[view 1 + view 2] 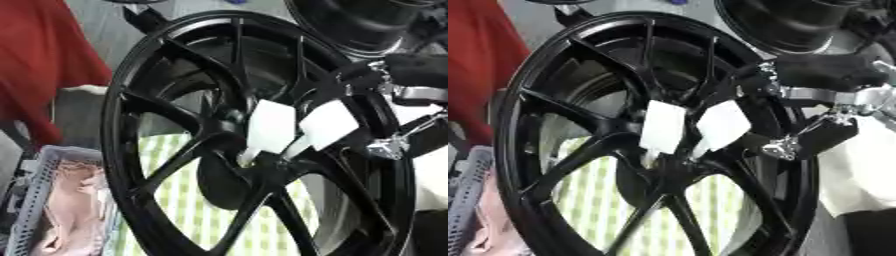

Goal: Pull the pin out of the wheel hub.

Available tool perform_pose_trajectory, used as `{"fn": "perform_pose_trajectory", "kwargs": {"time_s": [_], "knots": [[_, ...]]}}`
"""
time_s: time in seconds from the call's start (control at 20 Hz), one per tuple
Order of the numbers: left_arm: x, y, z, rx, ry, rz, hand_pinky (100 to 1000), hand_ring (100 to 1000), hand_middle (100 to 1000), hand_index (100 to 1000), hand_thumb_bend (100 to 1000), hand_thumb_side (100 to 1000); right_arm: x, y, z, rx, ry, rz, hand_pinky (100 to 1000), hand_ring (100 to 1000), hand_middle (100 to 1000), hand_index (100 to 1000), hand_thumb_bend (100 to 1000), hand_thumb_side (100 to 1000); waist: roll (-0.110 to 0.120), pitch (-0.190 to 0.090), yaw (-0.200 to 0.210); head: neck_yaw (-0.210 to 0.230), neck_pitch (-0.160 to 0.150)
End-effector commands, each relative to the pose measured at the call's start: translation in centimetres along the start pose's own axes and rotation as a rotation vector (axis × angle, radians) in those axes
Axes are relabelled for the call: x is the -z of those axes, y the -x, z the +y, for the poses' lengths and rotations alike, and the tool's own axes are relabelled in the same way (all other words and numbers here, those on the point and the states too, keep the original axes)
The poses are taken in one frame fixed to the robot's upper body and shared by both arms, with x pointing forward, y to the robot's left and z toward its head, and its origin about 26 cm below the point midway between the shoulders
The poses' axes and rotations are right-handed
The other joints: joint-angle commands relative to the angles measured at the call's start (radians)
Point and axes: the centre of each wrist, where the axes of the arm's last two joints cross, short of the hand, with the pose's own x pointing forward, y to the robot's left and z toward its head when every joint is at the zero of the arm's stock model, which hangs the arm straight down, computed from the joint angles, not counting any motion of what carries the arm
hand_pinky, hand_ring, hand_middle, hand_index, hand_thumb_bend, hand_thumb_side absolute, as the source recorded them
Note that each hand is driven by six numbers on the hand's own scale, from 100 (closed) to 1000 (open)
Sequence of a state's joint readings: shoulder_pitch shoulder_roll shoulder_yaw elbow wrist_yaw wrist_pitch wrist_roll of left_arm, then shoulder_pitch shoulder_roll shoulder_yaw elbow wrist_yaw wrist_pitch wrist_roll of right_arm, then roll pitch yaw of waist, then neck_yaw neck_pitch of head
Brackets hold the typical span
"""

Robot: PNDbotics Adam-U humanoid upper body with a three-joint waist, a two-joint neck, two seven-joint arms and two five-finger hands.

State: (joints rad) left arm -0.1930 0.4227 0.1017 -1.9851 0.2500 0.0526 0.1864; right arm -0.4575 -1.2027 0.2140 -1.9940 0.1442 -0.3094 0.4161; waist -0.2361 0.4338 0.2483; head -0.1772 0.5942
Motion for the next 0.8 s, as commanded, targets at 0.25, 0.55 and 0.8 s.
{"fn": "perform_pose_trajectory", "kwargs": {"time_s": [0.25,0.55,0.8], "knots": [[0.13,-0.54,0.0,0.009,0.012,-0.019,1000,764,775,875,100,816,-0.06,-0.21,-0.86,-0.007,-0.011,-0.003,884,903,802,896,222,200,0.01,-0.025,-0.003,-0.004,-0.012],[0.09,-0.5,-0.01,0.006,0.012,-0.016,1000,763,775,875,100,817,0.18,-0.31,-0.97,-0.002,-0.027,-0.022,882,910,819,912,221,310,0.01,-0.029,-0.004,-0.007,-0.013],[0.06,-0.47,-0.03,0.003,0.012,-0.013,1000,763,775,875,100,818,0.34,-0.38,-1.12,-0.002,-0.037,-0.026,881,908,821,914,203,366,0.01,-0.033,-0.006,-0.007,-0.013]]}}
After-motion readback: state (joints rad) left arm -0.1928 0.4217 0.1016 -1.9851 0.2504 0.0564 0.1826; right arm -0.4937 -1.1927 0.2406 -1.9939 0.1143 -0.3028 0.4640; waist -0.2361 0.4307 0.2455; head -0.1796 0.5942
